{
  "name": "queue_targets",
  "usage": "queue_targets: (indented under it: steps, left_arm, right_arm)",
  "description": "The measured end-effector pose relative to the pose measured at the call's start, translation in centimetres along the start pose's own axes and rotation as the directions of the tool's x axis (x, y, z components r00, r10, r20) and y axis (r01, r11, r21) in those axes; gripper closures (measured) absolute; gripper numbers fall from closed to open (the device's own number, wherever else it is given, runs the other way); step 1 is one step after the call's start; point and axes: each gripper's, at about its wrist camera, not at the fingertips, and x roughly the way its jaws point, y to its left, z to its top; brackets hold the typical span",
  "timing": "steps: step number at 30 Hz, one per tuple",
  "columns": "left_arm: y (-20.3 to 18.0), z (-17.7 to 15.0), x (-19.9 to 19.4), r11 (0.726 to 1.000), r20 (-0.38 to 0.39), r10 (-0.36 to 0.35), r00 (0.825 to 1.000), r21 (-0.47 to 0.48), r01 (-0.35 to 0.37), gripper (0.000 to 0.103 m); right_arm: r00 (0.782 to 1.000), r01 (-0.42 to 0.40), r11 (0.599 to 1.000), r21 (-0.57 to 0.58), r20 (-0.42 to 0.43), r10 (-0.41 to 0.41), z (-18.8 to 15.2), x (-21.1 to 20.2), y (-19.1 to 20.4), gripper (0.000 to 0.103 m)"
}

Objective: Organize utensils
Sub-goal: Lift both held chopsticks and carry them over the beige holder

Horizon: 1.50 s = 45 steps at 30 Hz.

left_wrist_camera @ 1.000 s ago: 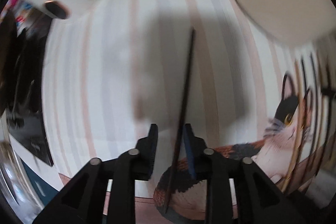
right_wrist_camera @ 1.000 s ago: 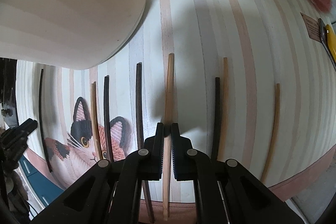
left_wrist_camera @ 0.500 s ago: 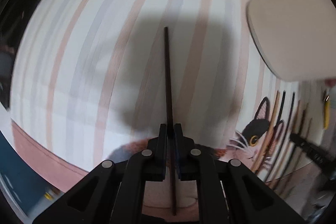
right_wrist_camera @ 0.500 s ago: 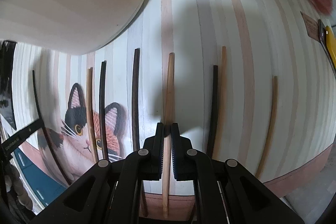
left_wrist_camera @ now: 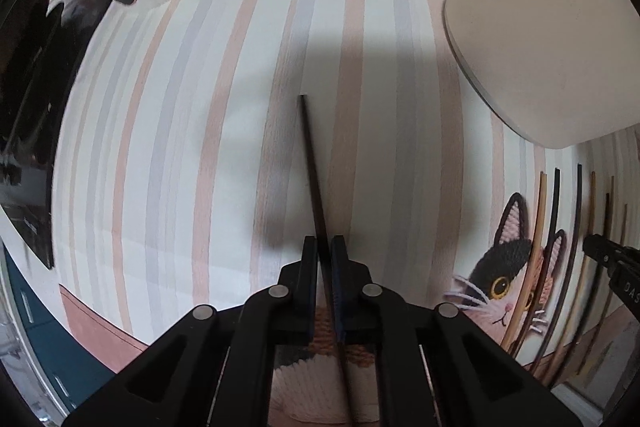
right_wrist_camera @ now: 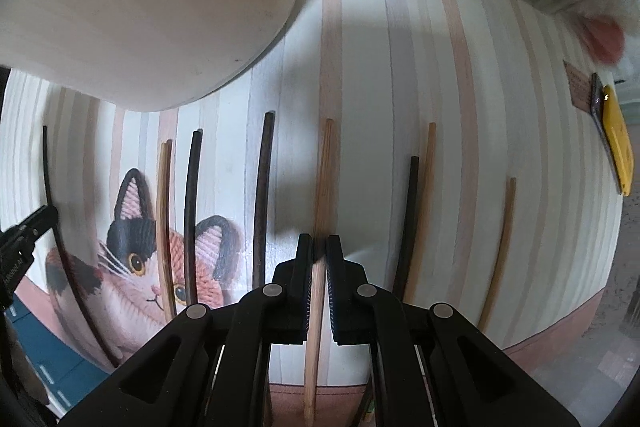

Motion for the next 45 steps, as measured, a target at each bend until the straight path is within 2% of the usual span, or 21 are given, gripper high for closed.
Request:
queue_targets:
  steps: [2, 9, 14, 18, 24, 33, 38, 45]
  left_arm:
    - [-0.6, 0.1, 0.8, 1.000, 0.027, 0.021, 0.999, 0.014, -0.021, 0.100]
    - [-0.6, -0.9, -3.6, 0.999, 0.124, -0.030, 0.992, -0.014, 0.032, 0.100]
    - [-0.5, -2.0, -6.6, 0.997, 0.177, -0.058, 0.982, -0.033, 0.065, 0.100]
    - [0.2, -3.1, -8.9, 0.996, 0.230, -0.068, 0.971, -0.048, 0.081, 0.100]
    - [0.3, -4.4, -11.0, 0.996, 0.326, -0.051, 0.944, -0.050, 0.071, 0.100]
    - [-0.1, -4.0, -15.2, 0.999, 0.453, 0.012, 0.892, -0.044, 0.009, 0.100]
    - [0.1, -3.5, -17.6, 0.999, 0.496, 0.007, 0.868, -0.048, 0.019, 0.100]
    - [0.8, -3.1, -21.9, 0.995, 0.544, -0.051, 0.837, -0.044, 0.090, 0.100]
  right_arm:
    - [1.000, -0.013, 1.000, 0.018, 0.019, 0.013, -0.8, -0.3, 0.2, 0.096]
    - [0.990, -0.095, 0.993, 0.070, 0.113, 0.086, -4.1, -2.1, -1.0, 0.096]
    - [0.973, -0.132, 0.988, 0.086, 0.201, 0.112, -6.3, -4.6, -1.7, 0.096]
    - [0.952, -0.171, 0.981, 0.096, 0.274, 0.139, -7.8, -6.9, -2.3, 0.097]
    - [0.916, -0.186, 0.980, 0.071, 0.373, 0.147, -6.6, -12.5, -4.0, 0.097]
    - [0.863, -0.210, 0.977, 0.046, 0.478, 0.163, -5.5, -15.6, -3.8, 0.097]
    - [0.836, -0.227, 0.973, 0.030, 0.519, 0.179, -5.3, -17.8, -3.5, 0.097]
    - [0.803, -0.281, 0.960, -0.002, 0.547, 0.236, -4.9, -21.7, -3.2, 0.097]
